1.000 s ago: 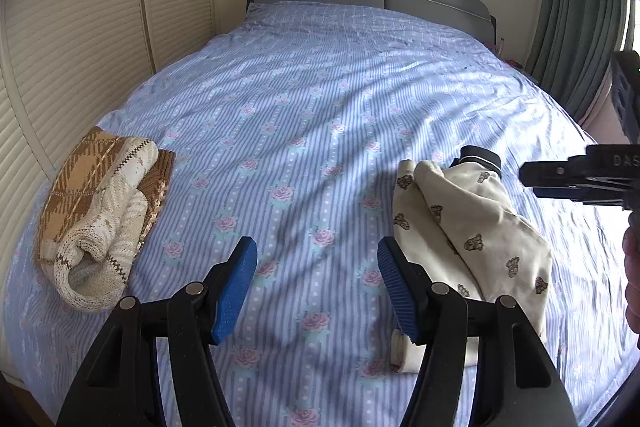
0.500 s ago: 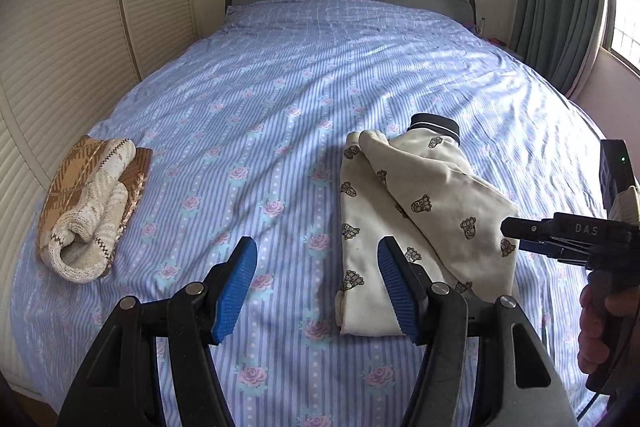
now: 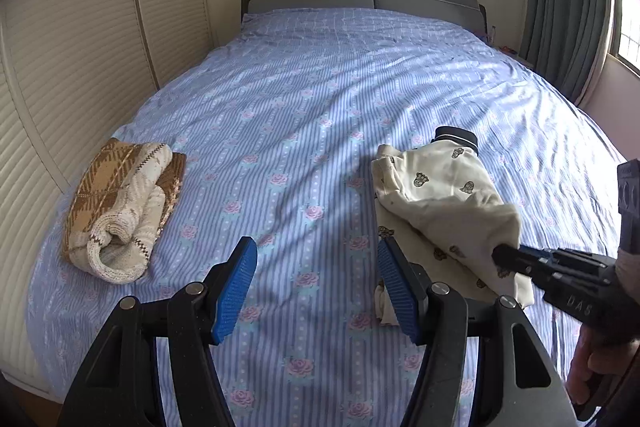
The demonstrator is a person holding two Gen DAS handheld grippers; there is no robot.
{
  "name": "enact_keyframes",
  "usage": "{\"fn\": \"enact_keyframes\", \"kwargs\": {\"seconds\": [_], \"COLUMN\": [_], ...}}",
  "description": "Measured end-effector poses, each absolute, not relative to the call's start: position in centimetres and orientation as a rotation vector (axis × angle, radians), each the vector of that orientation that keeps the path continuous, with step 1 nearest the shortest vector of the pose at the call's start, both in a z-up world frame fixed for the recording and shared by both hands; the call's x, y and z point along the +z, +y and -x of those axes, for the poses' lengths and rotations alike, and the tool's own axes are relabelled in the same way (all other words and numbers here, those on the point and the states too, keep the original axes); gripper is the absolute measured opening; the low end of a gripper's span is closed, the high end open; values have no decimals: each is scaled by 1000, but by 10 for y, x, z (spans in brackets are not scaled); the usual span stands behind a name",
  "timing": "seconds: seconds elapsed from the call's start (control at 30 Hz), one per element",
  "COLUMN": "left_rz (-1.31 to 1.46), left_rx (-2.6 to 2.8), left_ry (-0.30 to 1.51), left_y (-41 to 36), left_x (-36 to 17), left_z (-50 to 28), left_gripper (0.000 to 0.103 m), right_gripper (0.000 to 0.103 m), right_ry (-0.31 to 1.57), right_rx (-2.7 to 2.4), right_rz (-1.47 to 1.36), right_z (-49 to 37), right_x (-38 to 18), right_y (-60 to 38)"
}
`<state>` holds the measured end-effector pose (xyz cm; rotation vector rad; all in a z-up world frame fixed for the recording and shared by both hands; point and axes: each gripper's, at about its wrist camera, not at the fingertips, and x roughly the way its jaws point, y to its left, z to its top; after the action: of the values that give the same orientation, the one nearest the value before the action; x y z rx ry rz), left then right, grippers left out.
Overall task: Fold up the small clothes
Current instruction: 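Lift the right gripper away and move the left gripper to the folded shirt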
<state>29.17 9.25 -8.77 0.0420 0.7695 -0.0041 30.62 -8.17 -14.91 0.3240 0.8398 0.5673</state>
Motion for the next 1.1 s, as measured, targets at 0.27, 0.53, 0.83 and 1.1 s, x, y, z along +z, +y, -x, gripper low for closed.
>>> {"fn": "enact_keyframes", "kwargs": {"seconds": [0.27,0.53,0.83,1.1], "left_rz": [-40,-30,-74,-105], "left_rx": [28,-15,-178,-159], "left_ry": [799,821,839,899], "left_y": [117,109,52,27], "left_x": [-100,-111,-131,-167], "left_z": [-284,-281,-274,-295], "left_gripper": [62,62,62,62], "right_gripper": [9,17,33,33], "right_ry": [995,949,833,922], "right_rx": [641,665,542,454], "right_rz": [-94,-160,-250,-278], "right_z": [-294,-279,-238,-264], "right_x": [-204,-192,-174,-197], "right_y": [-2,-23,-100,-130]}}
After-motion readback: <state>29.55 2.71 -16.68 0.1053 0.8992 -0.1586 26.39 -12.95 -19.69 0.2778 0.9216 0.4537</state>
